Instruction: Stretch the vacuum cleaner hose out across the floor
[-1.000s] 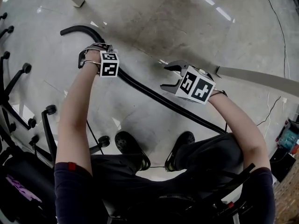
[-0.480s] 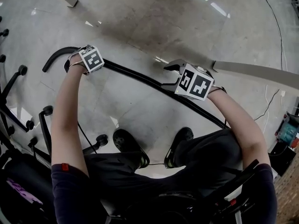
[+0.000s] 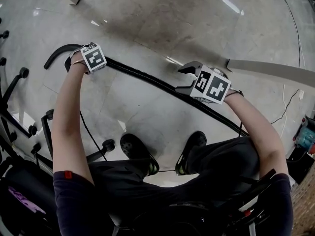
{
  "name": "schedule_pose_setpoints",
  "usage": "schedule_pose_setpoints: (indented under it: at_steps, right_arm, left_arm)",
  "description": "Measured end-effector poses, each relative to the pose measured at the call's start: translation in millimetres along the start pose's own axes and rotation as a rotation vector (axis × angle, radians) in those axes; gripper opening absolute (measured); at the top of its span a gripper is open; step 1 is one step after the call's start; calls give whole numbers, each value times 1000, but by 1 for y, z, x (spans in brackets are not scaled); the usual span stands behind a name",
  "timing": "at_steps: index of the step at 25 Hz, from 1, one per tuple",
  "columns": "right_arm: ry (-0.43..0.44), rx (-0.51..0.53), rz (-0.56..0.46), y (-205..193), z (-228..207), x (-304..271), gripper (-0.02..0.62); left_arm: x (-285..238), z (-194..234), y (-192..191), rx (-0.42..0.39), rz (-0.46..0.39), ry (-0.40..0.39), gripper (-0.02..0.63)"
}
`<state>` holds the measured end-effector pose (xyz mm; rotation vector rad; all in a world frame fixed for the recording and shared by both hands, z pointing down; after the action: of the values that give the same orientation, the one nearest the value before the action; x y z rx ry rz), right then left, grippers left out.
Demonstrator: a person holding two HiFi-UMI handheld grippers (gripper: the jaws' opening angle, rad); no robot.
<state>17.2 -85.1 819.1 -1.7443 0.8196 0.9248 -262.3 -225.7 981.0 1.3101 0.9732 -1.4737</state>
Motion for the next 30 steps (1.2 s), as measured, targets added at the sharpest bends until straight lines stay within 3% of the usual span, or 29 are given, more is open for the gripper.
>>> schedule_pose_setpoints:
  at_steps: [23, 30]
  right_arm:
    - [32, -16, 3, -9, 8, -6, 261]
    - [48, 9, 4, -5, 9, -8, 259]
  left_arm:
    - [6, 7, -6, -3, -18, 5, 365]
    - [4, 4, -7, -42, -46, 36, 377]
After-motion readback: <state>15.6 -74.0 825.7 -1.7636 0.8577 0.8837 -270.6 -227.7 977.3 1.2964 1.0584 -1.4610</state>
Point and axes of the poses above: the fingertips, and each gripper's own axes: x backward along the fingers, z to its left, y out of its top, the point moved 1 cm from there along x, backward along the fingers, and after that the axes turned 7 degrees about x, right-handed, at the moved point
